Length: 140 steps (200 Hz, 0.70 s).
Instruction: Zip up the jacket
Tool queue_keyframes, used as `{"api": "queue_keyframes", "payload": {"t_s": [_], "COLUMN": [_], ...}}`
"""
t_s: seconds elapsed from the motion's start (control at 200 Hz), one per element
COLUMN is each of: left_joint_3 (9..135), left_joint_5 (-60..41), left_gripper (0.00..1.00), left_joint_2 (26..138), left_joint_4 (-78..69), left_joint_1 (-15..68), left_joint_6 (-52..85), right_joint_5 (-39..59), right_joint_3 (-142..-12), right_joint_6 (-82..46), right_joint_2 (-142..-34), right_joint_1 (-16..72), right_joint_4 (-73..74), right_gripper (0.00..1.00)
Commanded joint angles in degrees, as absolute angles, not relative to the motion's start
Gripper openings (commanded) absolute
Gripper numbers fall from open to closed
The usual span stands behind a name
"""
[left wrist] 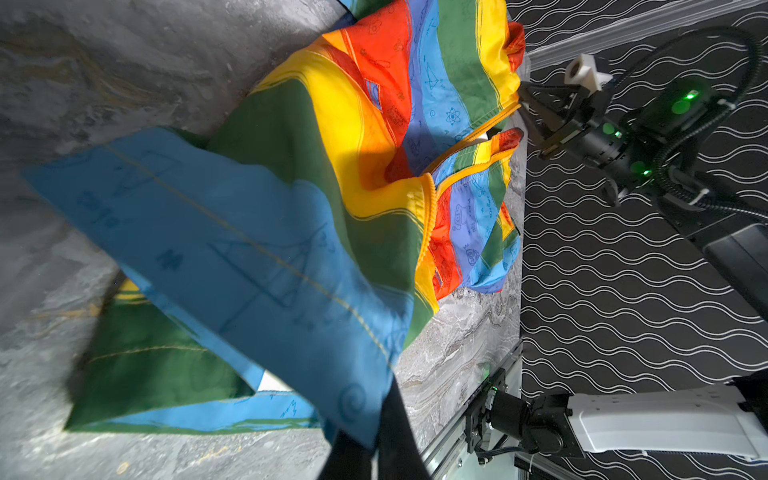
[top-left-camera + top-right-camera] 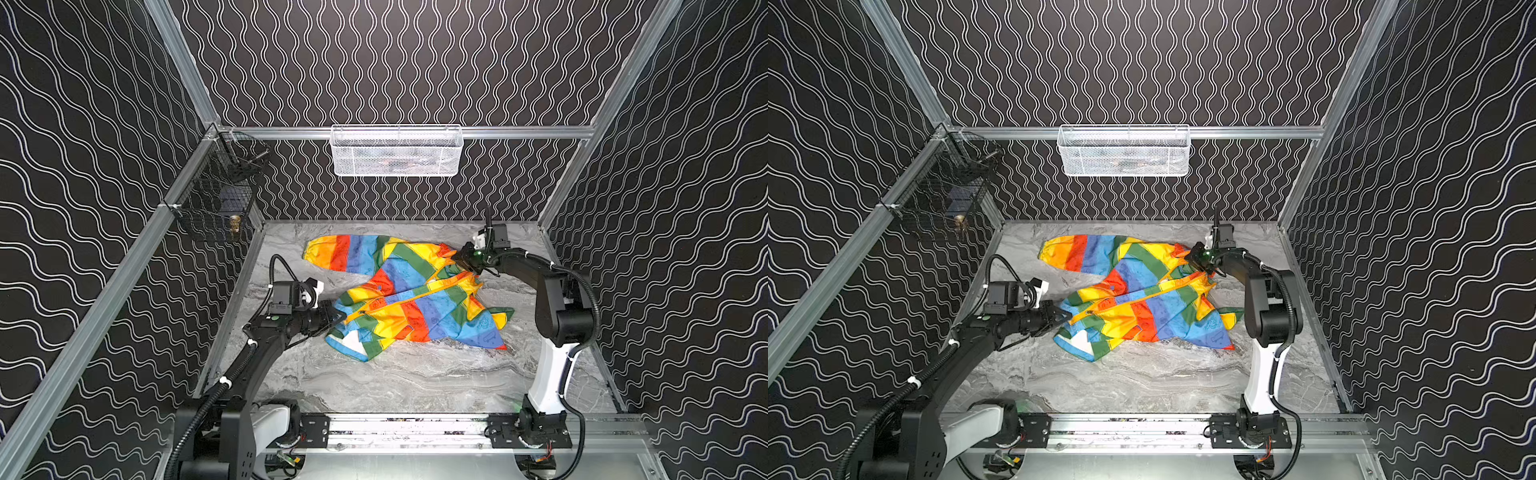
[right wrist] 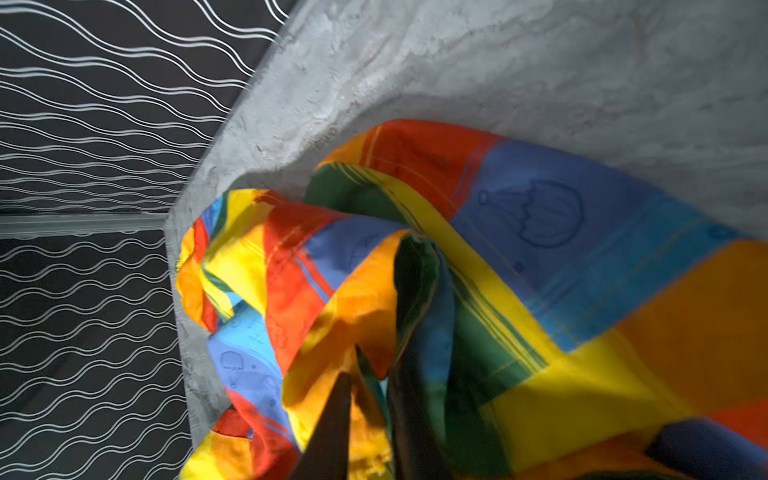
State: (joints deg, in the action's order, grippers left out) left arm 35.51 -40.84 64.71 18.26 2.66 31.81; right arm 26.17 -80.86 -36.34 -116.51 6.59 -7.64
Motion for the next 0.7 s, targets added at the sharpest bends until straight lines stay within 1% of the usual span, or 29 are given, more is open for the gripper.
{"api": "queue_keyframes", "payload": {"t_s": [0.0, 0.06, 0.18, 0.475, 0.696], "left_joint_3": [35.2, 35.2, 35.1, 35.1, 34.9], "left_joint_5": [-41.0, -41.0, -41.0, -40.9, -41.0], "left_gripper": [0.0, 0.0, 0.0, 0.0, 0.0], "left_joint_2": [64.3, 64.2, 64.2, 64.2, 64.6], "left_joint_4": [17.4, 17.4, 17.4, 17.6, 17.1], "left_joint_1": [2.6, 2.6, 2.6, 2.6, 2.6], "left_joint_6": [32.1, 32.1, 32.2, 32.0, 32.1], "right_joint_5": [27.3, 27.4, 27.7, 27.8, 29.6], "right_joint_3": [-81.6, -82.2, -83.7, -88.4, -93.6], "right_joint_6": [-36.8, -36.6, -36.0, -34.6, -33.5], "right_joint_2": [-115.7, -115.4, -114.9, -111.4, -111.0], "right_joint_1": [6.6, 6.5, 6.5, 5.7, 3.9], "right_joint_4": [-6.2, -6.8, -8.2, -12.0, -15.5], "right_gripper": [0.14, 0.11, 0.0, 0.0, 0.0]}}
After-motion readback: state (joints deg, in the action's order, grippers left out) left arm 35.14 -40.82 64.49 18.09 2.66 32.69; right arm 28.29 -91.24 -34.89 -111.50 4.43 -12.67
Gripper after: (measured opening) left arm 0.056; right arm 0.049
